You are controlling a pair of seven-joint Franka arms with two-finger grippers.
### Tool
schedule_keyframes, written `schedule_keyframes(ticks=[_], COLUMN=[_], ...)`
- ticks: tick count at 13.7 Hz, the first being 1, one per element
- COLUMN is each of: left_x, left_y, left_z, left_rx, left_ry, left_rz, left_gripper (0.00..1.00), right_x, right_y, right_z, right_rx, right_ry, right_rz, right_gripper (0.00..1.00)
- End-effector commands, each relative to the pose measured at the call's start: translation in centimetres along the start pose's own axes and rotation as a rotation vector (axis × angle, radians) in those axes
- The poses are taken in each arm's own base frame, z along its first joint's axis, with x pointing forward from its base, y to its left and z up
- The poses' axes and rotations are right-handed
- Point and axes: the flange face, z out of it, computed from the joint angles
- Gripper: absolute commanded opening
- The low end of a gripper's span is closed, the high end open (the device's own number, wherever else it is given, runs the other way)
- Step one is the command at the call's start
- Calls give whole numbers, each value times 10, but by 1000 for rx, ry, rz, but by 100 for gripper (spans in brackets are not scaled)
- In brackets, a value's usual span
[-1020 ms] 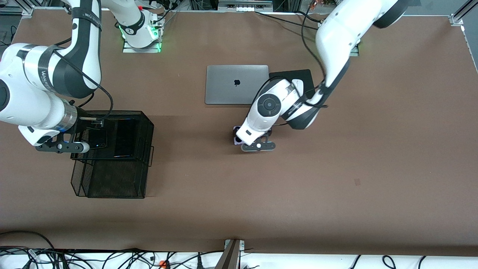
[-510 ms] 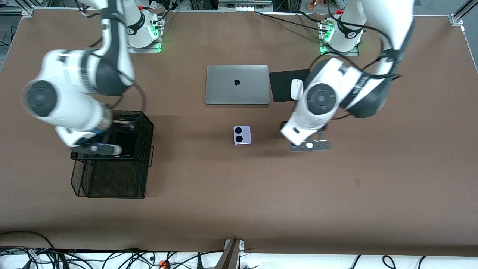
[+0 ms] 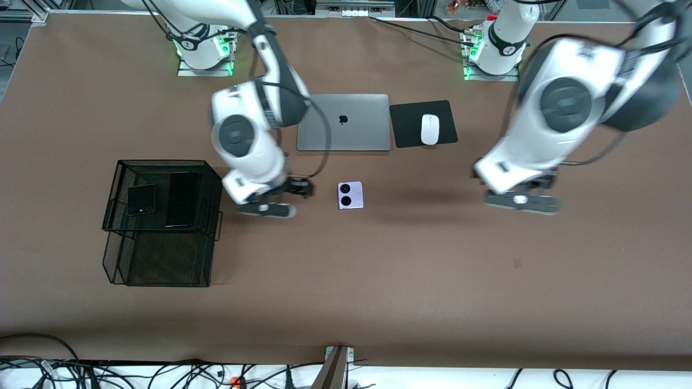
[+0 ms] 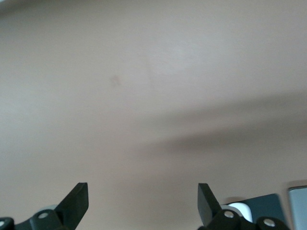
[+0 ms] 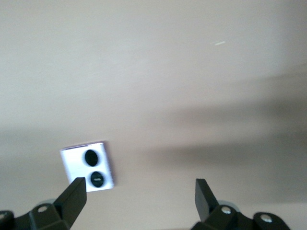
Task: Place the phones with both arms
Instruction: 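Grasp the white phone with the right gripper while the left gripper withdraws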
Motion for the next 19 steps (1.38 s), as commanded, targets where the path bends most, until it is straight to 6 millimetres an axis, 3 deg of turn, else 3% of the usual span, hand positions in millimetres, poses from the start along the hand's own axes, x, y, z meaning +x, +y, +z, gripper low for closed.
schedule_keyframes(ticks=[1,3,5,6,7,13,19], left_x=[-36,-65,-85,-96,-103,-105,-104], left_y=[-56,-82,-103,-119,-123,-116,-120], left_z=[-27,-38,-51,-52,-47,-45,-45], left_rx=[-79,-92,-80,-81,-82,-88,-89], left_ry=[17,34,130,172,169,113,114], left_rz=[-37,-53,-83,-118,-124,-130,-138], left_gripper=[100,100,100,100,100,100,100], right_x=[-11,-28,-40,-45,-56,-61,-66], right_y=[-46,-74,-89,-95,-104,-101,-106], right_z=[19,39,52,62,75,118,150], right_rx=[27,12,11,10,1,-55,-25], right_ry=[17,28,47,60,71,105,148], right_rz=[15,-1,-31,-46,-76,-209,-204], right_gripper=[100,100,100,100,100,100,100])
